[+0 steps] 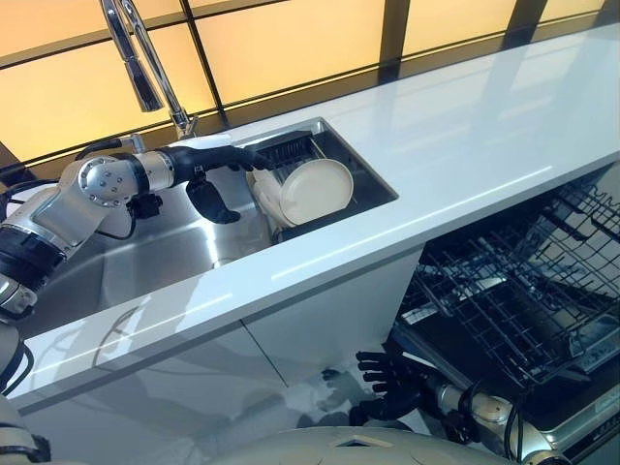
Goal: Pick up plates and place into dishwasher.
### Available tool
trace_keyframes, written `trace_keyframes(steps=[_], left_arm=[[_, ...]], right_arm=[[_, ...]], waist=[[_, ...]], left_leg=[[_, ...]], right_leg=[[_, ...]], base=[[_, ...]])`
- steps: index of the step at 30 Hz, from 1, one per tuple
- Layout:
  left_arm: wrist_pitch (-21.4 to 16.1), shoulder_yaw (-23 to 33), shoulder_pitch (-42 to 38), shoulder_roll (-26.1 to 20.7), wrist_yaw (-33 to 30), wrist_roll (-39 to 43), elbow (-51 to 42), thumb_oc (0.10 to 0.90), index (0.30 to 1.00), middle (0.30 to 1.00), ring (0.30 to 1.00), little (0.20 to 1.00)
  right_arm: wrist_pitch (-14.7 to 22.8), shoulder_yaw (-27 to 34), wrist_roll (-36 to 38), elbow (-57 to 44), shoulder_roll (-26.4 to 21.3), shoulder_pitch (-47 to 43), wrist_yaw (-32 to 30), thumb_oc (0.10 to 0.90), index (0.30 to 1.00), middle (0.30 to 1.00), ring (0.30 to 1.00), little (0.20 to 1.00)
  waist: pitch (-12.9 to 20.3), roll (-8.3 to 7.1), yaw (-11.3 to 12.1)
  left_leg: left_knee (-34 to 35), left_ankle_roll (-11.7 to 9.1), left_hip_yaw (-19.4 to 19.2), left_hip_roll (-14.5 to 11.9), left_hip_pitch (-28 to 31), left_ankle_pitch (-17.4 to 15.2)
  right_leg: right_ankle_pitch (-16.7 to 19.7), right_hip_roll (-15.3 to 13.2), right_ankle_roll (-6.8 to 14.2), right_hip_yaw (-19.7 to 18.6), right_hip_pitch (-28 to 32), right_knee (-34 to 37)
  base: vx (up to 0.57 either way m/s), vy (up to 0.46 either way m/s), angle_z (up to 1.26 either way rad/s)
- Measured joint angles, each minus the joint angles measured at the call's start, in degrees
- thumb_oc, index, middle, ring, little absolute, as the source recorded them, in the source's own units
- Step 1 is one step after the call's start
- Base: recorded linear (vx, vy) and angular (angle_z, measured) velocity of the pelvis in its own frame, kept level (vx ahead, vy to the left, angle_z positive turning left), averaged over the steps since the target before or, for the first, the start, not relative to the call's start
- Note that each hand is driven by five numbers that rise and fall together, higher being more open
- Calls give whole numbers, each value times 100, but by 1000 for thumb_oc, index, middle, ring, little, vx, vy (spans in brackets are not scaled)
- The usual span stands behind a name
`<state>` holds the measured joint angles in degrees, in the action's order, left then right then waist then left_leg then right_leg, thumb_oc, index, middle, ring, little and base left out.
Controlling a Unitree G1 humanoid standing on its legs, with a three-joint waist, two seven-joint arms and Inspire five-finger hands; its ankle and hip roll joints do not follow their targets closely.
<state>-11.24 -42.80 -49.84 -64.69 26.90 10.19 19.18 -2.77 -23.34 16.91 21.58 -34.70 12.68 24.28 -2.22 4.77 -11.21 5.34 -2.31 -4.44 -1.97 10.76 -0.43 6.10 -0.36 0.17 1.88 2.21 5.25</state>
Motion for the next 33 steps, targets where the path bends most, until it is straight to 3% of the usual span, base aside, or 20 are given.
trace_keyframes(steps=[19, 21, 22, 25, 33], left_arm=[[-25, -20, -44, 145, -25, -16, 327, 800, 900, 900, 900, 900], [-132, -99, -125, 145, -43, -132, 417, 800, 900, 900, 900, 900], [-372, -512, -408, 72, -140, -540, 458, 800, 900, 900, 900, 900], [-886, -1068, -875, -102, -234, -1268, 397, 800, 900, 900, 900, 900], [-1427, -1322, -1103, -209, -594, -1984, 177, 800, 900, 900, 900, 900]], right_arm=[[2, 0, -6, 3, -4, -4, -13, 800, 900, 900, 900, 900], [36, 0, -7, 22, -8, -3, -32, 800, 900, 900, 900, 900], [56, 0, -7, 48, -19, 1, -37, 800, 900, 900, 900, 900], [66, -1, -4, 57, -89, 2, -40, 800, 900, 900, 900, 900], [124, 0, -2, 97, -130, 24, -25, 800, 900, 900, 900, 900]], waist=[[-63, 23, -185], [-63, 23, -206], [-65, 20, -194], [-70, 30, -206], [-88, 65, -332]], left_leg=[[2, 6, -184, -2, 66, -36], [2, 7, -256, -4, 71, -36], [2, 7, -263, 1, 74, -37], [2, 14, -338, 1, 85, -45], [3, 15, -393, 0, 104, -65]], right_leg=[[23, 10, 10, -156, 0, 0], [24, 8, 12, -167, -1, 0], [27, 8, 15, -175, 0, 0], [29, 6, 19, -212, -2, 0], [33, 9, 24, -267, -6, -1]], base=[[-1, -2, -4], [0, 0, 0], [0, 0, 0], [-1, 5, -5], [0, 11, -3]])
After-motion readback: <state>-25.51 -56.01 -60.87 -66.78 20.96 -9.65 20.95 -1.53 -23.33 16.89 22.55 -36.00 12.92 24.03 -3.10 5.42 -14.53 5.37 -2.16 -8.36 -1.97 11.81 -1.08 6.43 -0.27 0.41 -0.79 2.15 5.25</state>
